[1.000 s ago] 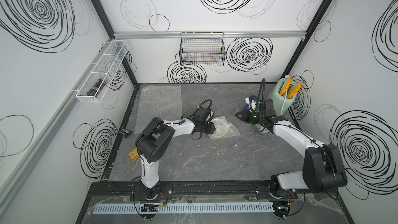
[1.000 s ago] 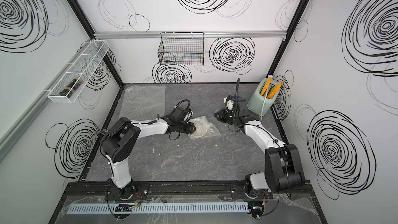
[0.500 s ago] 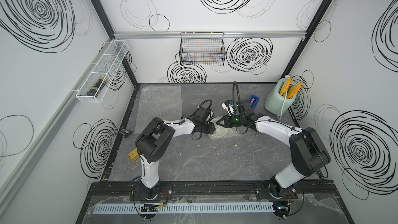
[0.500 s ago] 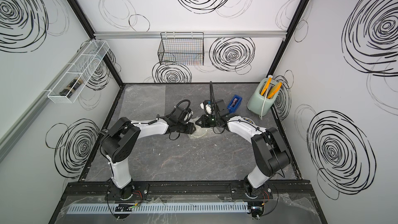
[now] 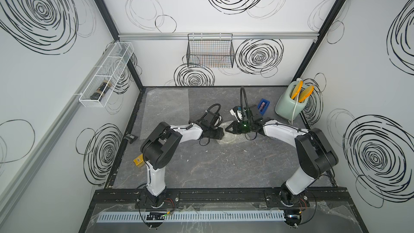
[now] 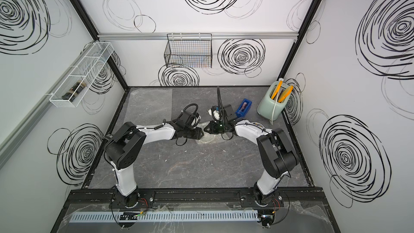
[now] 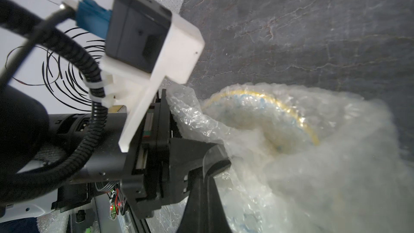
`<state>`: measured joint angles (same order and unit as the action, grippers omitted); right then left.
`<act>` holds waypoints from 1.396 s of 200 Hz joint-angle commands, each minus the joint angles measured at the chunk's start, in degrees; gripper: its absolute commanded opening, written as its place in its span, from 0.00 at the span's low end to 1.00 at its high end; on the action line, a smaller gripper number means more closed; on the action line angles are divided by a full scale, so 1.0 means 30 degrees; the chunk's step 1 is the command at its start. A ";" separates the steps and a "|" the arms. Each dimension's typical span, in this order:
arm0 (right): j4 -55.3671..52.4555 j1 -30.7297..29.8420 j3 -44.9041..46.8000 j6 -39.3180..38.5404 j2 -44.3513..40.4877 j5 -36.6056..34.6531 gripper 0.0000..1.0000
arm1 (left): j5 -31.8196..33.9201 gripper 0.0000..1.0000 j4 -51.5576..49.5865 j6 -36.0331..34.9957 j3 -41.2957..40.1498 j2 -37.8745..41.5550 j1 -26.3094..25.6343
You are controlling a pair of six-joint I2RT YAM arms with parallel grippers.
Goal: Wrap bowls in bubble wrap
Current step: Stick the tape on the bubble wrap.
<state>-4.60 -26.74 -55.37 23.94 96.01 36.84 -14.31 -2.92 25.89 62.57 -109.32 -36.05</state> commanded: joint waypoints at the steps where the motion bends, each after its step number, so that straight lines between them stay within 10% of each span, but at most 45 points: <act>1: 0.0687 0.0363 0.0529 -0.0193 0.0489 0.0528 0.00 | 0.0022 0.45 -0.0392 -0.0368 -0.0084 0.0199 -0.0199; 210: 0.2705 0.2341 0.2147 0.2243 0.2279 0.1571 0.00 | 0.0080 0.48 -0.0247 -0.0357 -0.0344 0.0403 -0.0177; 279: 0.2369 0.2088 0.1735 0.2127 0.2210 0.1511 0.00 | -0.0063 0.76 0.0108 0.0566 -0.1234 0.2770 0.0397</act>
<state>3.55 -20.27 -49.34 30.83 101.75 42.92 -14.22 -2.31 26.41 60.14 -106.06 -35.99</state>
